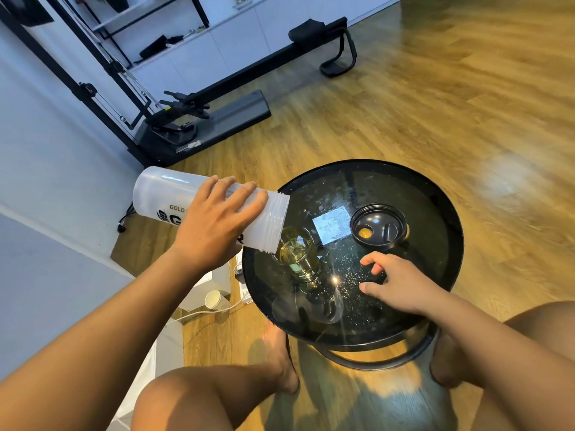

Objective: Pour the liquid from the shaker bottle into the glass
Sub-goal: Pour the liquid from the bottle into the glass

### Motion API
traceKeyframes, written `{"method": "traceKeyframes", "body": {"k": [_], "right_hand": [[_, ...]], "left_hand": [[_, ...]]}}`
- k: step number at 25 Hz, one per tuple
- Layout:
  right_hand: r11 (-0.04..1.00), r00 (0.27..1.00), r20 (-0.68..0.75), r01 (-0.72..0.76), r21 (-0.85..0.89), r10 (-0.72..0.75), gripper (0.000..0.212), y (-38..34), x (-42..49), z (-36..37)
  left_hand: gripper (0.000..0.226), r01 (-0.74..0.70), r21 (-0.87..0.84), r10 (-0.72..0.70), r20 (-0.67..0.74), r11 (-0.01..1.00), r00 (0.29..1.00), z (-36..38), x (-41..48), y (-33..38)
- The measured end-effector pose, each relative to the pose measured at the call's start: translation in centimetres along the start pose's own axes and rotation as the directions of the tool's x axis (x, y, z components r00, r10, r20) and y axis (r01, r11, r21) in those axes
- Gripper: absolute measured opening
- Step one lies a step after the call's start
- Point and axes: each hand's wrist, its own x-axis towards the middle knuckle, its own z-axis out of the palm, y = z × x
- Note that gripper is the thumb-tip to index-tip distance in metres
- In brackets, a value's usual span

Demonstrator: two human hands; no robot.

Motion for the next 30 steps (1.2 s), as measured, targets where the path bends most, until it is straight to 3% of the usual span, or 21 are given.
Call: {"method": "traceKeyframes", "body": {"k": [8, 15, 20, 26, 28, 30], "right_hand": [[1.000, 1.000, 0.004, 0.012, -0.008, -0.012, 0.045, 0.0, -0.1, 0.0], [1.000, 1.000, 0.010, 0.007, -0.008, -0.006, 0.046, -0.1, -0.1, -0.1], [1.000, 1.000, 0.003, 0.006, -0.009, -0.006, 0.045, 0.0, -0.1, -0.1], [1.000, 1.000, 0.003, 0.011, -0.007, -0.011, 0.045, -0.1, -0.1, -0.2], [1.000, 1.000, 0.004, 0.013, -0.005, -0.013, 0.045, -0.1, -0.1, -0.2], [1.000, 1.000, 0.003, 0.015, -0.010, -0.015, 0.045, 0.0, -0.1, -0.2]], "left_hand": [[0.104, -0.011, -0.005, 0.010, -0.016, 1.000, 1.000, 0.1, 0.1, 0.2], [0.098, 0.069, -0.044, -0.071, -0.036, 0.997, 0.997, 0.5, -0.3, 0.3], [0.100, 0.162, -0.165, -0.175, -0.070, 0.973, 0.982, 1.1, -0.6, 0.5], [0.104, 0.336, -0.433, -0.384, -0.025, 0.837, 0.923, 2.6, -2.4, 0.8], [0.101, 0.419, -0.556, -0.495, 0.016, 0.717, 0.869, 3.2, -3.1, 0.9], [0.098, 0.478, -0.712, -0.630, 0.064, 0.515, 0.774, 3.9, -4.0, 1.6]]}}
